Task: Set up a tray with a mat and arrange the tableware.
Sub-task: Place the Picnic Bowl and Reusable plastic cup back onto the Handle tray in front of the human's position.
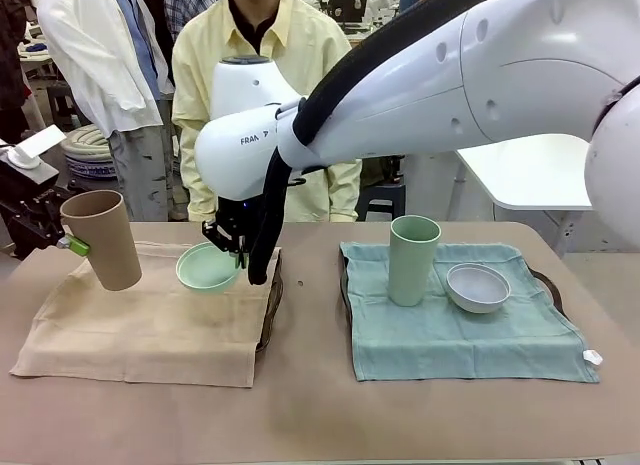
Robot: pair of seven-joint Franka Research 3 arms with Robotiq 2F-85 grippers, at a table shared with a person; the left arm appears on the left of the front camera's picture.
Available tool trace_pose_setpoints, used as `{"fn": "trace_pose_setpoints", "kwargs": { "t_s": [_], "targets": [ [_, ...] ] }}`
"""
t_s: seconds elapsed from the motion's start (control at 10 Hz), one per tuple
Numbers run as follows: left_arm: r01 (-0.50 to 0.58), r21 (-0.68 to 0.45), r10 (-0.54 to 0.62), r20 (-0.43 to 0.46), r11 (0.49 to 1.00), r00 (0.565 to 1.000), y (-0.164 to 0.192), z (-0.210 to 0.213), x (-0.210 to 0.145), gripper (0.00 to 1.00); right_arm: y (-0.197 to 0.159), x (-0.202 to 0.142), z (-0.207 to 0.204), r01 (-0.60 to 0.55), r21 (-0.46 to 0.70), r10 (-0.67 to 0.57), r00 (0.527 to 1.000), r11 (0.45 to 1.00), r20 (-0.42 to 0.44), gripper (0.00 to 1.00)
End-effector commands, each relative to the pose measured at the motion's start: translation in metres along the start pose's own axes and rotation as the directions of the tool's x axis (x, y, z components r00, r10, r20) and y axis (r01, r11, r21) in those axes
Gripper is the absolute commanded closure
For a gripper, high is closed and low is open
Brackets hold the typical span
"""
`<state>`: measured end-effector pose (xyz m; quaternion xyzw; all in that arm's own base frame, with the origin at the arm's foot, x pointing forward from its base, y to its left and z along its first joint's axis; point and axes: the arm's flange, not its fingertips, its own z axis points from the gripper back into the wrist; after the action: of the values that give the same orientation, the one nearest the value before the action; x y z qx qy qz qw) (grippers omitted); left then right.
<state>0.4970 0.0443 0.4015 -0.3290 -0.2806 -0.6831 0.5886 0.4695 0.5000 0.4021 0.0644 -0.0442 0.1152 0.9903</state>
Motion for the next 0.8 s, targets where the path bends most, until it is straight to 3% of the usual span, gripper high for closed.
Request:
{"fn": "trace_pose_setpoints", "kwargs": {
  "t_s": [0.0, 0.7],
  "targets": [
    [0.002, 0.032, -0.003, 0.015, 0.999, 1.000, 0.006, -0.011, -0.003, 0.14, -0.011, -0.006, -0.013, -0.009, 0.025, 0.009, 1.000, 1.000, 0.001, 0.96],
    [0.054, 0.045, -0.054, 0.005, 0.998, 0.999, 0.019, -0.032, -0.037, 0.14, -0.028, 0.001, -0.055, 0.003, -0.012, -0.004, 0.999, 1.000, -0.054, 0.96]
  ]
}}
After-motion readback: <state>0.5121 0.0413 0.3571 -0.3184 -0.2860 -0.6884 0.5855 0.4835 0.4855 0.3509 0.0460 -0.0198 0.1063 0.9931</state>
